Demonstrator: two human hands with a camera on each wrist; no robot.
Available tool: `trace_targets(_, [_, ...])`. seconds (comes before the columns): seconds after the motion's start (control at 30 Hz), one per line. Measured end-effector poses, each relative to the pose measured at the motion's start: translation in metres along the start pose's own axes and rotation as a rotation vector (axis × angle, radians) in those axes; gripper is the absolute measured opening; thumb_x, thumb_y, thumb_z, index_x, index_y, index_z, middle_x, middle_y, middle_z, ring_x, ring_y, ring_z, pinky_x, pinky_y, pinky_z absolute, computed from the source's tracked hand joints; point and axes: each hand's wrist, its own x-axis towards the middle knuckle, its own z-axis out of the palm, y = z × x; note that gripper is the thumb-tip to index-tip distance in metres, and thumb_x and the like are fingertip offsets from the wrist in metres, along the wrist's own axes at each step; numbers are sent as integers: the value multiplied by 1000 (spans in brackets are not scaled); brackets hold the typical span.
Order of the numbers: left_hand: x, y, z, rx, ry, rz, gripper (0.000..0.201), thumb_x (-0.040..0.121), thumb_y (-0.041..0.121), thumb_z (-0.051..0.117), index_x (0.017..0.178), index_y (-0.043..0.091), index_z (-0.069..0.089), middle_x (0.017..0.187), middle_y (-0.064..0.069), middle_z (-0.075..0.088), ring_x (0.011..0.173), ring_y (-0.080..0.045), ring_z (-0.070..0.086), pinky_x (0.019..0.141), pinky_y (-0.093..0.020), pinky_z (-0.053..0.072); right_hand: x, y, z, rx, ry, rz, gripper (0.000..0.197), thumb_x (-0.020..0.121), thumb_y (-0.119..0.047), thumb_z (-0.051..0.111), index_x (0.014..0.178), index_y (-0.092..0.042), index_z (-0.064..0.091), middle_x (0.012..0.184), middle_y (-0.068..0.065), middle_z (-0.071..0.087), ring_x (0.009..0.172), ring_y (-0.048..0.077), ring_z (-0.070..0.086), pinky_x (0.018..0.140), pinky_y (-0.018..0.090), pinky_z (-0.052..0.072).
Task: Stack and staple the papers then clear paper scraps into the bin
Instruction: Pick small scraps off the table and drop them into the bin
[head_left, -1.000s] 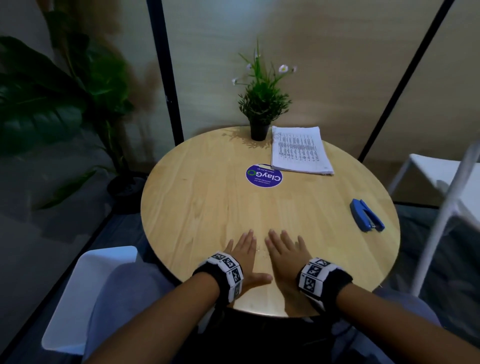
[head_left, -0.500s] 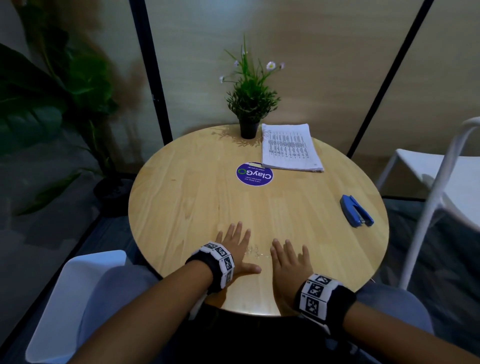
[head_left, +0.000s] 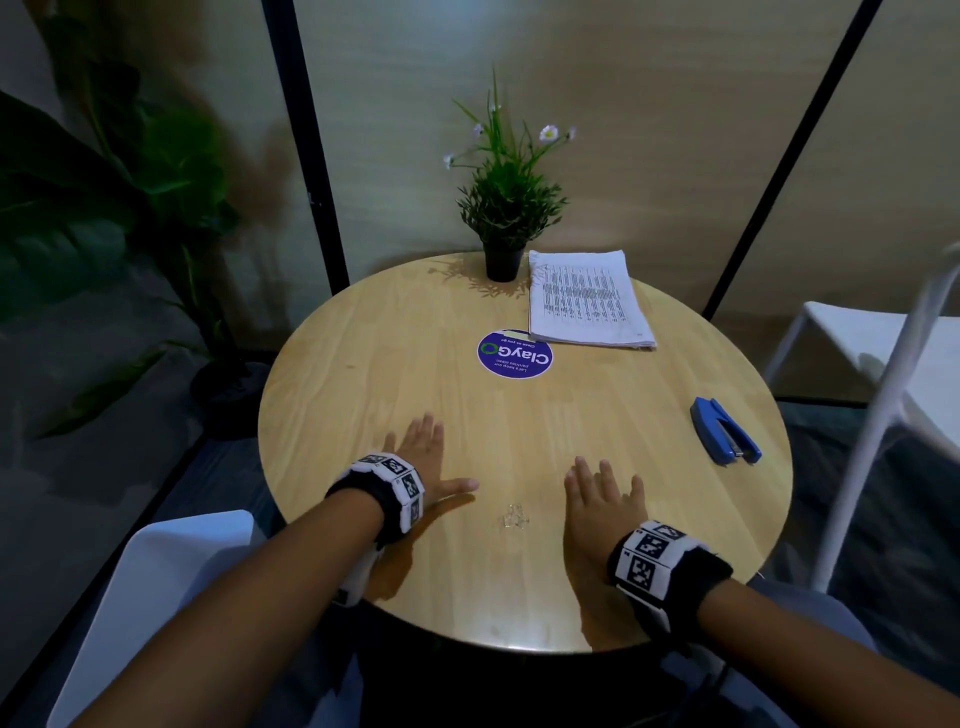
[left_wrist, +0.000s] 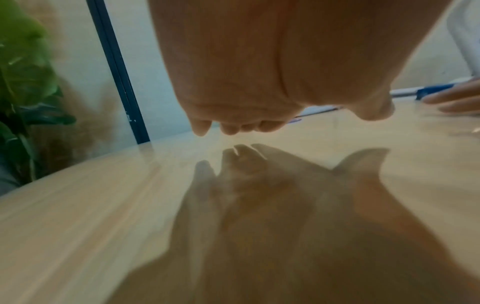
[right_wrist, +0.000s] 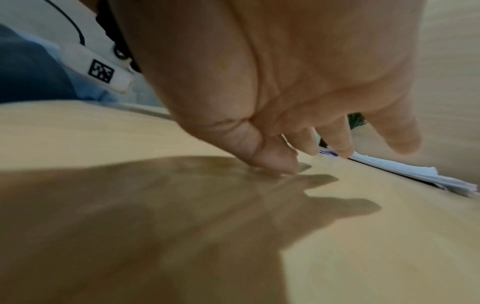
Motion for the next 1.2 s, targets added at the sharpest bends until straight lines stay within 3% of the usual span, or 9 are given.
trace_targets(0.13, [3,-7,18,12,-41,5,111,78,77,36,148,6,-14,157,-10,-22,147,-23,-14,119,-46,-3,15,4,9,-17,29,27,82,94,-27,44,149,-9,-14,158,8,-21,146,32,-15,116,59,1])
trace_targets(0.33, [-16,20,31,16,-44,107,113,78,77,37,147,4,-16,156,-12,-23,147,-25,-15,120,-40,-1,8,-17,7,-52,59,-77,97,87,-29,57,148,-6,-16,157,9,-22,146,33,-14,115,57,3])
trace_targets(0.53, [-37,47,42,59,-94,298,112,79,76,35,147,6,-17,156,-10,-24,147,-22,-16,122,-40,1,-2,-28,7,-24,73,-218,76,96,-34,41,150,-14,-10,158,2,-19,147,31,-11,116,55,7])
trace_targets(0.6, [-38,49,40,53,-80,288,111,79,76,36,147,5,-17,156,-11,-24,147,-22,-16,122,-40,2,-3,-22,4,14,69,-223,68,99,-30,34,151,-15,-7,159,2,-18,147,31,-9,117,55,8])
trace_targets(0.73, [-42,42,34,66,-50,138,114,78,76,38,147,3,-17,155,-13,-25,146,-25,-16,121,-40,1,0,2,1,56,50,-105,57,102,-18,22,151,-12,-5,159,4,-18,147,31,-7,117,54,8])
trace_targets(0.83, [-46,39,36,72,-72,101,115,77,77,37,147,2,-16,155,-14,-23,147,-26,-16,121,-40,0,-5,12,3,18,-7,-37,64,99,-12,31,150,-9,-8,158,6,-19,147,32,-8,117,54,9])
trace_targets(0.93, [-50,46,40,64,-81,118,116,77,77,38,146,2,-16,156,-14,-23,146,-26,-16,121,-40,0,-7,5,9,21,-1,-13,80,94,-19,46,149,-7,-11,158,6,-21,147,32,-8,117,53,10])
trace_targets(1.07, [-54,65,42,62,-69,168,115,78,76,39,146,4,-17,156,-11,-24,146,-24,-17,120,-39,-2,-8,-19,15,-26,57,-95,89,92,-36,50,149,-7,-12,158,6,-21,147,32,-7,116,54,9])
trace_targets(1.2, [-58,72,40,61,-59,180,107,82,71,39,147,6,-16,156,-10,-23,146,-23,-17,120,-39,-2,-19,-25,8,-4,77,-201,83,93,-40,48,151,-14,-5,159,5,-17,147,33,-5,116,54,11])
